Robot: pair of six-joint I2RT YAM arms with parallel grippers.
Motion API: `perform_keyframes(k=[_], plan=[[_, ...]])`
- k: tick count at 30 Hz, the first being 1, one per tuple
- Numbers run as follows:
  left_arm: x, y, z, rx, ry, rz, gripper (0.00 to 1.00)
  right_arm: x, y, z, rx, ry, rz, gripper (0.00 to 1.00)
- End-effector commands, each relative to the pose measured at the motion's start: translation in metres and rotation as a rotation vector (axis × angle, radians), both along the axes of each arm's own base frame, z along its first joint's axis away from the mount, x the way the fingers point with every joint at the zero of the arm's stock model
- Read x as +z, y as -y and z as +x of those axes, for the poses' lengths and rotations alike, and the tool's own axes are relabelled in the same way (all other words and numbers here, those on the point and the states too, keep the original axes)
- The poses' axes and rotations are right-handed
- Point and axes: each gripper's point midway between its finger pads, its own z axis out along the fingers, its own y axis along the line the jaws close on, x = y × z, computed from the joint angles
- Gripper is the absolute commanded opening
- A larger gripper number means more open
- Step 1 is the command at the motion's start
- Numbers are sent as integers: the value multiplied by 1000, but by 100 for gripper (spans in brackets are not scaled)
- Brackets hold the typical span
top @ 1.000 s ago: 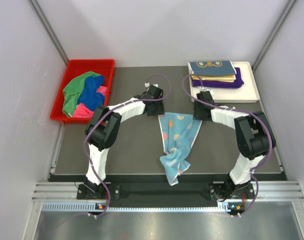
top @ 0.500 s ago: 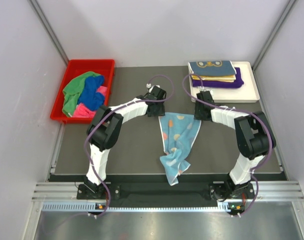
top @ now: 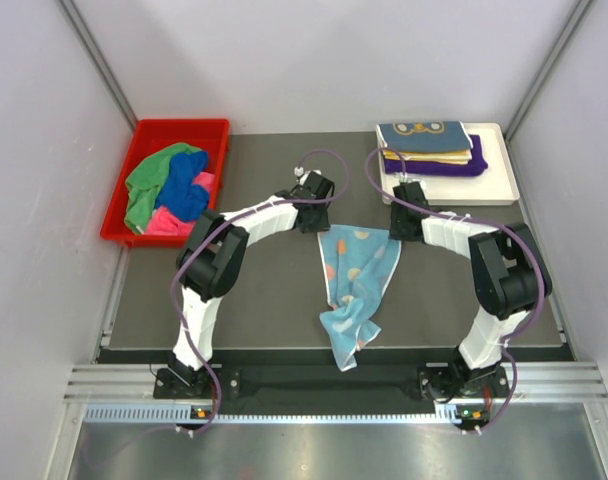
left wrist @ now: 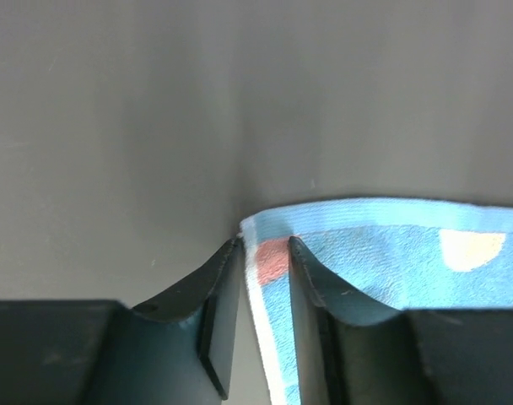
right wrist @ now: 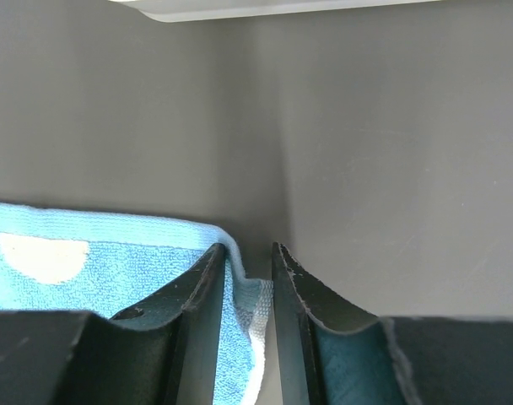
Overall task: Fold and stack the towels
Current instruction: Flatten out the crumpled towel
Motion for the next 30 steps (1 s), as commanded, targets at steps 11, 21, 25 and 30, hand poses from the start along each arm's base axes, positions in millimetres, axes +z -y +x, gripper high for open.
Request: perform_keyframes(k=[11,21,25,30], plan=[[-58,-22,-36,1,-168,138,0,23,-2,13,2,44,27,24],[52,-46,-18,39,67,172,0,93,-14,7,76,176,51,0],[120,-56,-28,39,180,117,0,147,-24,-3,126,286,58,0],[181,-73,-51,15,298,67,0,211,-43,-26,217,415,79,0]])
